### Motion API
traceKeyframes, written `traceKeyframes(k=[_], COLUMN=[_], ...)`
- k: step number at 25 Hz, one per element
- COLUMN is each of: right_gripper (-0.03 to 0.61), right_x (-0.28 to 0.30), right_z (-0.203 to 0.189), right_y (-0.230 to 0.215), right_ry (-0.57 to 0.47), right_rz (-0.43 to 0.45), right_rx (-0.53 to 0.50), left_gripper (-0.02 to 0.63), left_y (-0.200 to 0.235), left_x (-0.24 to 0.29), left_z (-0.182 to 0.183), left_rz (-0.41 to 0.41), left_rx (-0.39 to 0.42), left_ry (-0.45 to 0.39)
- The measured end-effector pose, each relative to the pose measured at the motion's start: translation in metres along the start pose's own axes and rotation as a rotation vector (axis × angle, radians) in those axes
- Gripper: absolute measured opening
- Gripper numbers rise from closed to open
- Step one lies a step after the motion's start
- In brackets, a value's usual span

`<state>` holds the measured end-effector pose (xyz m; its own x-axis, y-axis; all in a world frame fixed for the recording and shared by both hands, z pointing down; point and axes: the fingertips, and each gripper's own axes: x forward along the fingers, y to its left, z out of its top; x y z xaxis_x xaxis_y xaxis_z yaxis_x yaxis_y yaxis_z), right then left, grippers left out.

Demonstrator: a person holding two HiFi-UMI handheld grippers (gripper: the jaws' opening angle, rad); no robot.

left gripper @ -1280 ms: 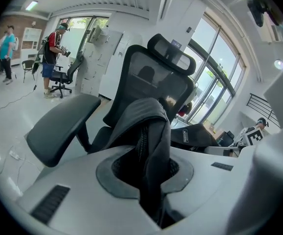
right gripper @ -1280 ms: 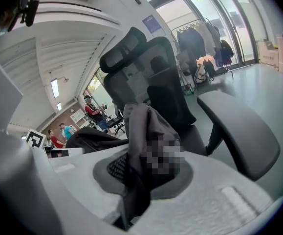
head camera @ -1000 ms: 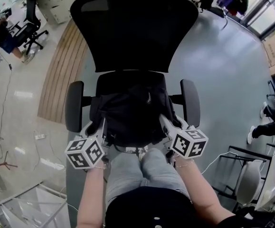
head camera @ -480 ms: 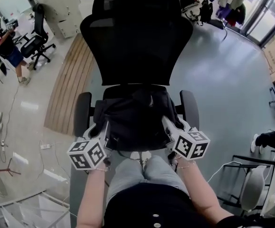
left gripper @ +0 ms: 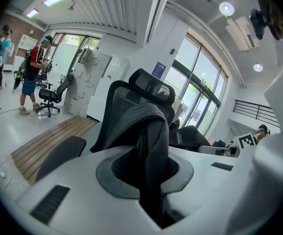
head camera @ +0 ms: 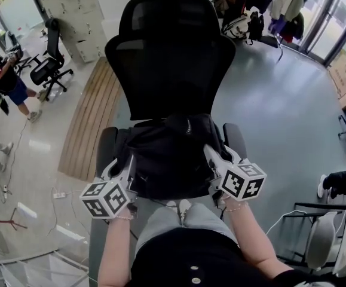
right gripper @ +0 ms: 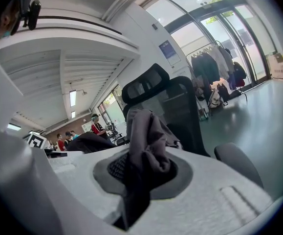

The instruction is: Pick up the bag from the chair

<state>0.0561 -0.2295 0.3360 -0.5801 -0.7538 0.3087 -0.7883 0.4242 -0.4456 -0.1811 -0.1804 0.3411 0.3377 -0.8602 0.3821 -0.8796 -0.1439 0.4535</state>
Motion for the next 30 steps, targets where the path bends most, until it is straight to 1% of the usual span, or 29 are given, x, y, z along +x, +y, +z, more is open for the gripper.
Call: traceKeyframes(k=[10, 15, 23, 30], right_gripper=[0.064, 0.063, 0.063, 0.061], right_x=[-0.023, -0.027, -0.035, -0.038], right_z=[0.039, 0.043, 0.037, 0.030], right_y=[0.013, 0.020, 0.021, 0.016], right_ry=[-0.067, -0.076, -0.059, -0.050], right_rz=[0.063, 0.083, 0.083, 0.066], right_rx=[-0.063, -0.093, -0.110, -0.110], left_gripper=[0.066, 0.064, 0.064, 0.064], left_y=[-0.021, -0.021, -0.022, -0.023], left_x=[-0.013, -0.019, -0.027, -0.022], left_z=[0.028, 0.034, 0.025, 0.017], left_rz=[-0.019, -0.026, -0.034, -0.039], left_rx=[0.024, 0.029, 0.013, -0.001], left_ry=[-0.090, -0.116, -0.105, -0.086])
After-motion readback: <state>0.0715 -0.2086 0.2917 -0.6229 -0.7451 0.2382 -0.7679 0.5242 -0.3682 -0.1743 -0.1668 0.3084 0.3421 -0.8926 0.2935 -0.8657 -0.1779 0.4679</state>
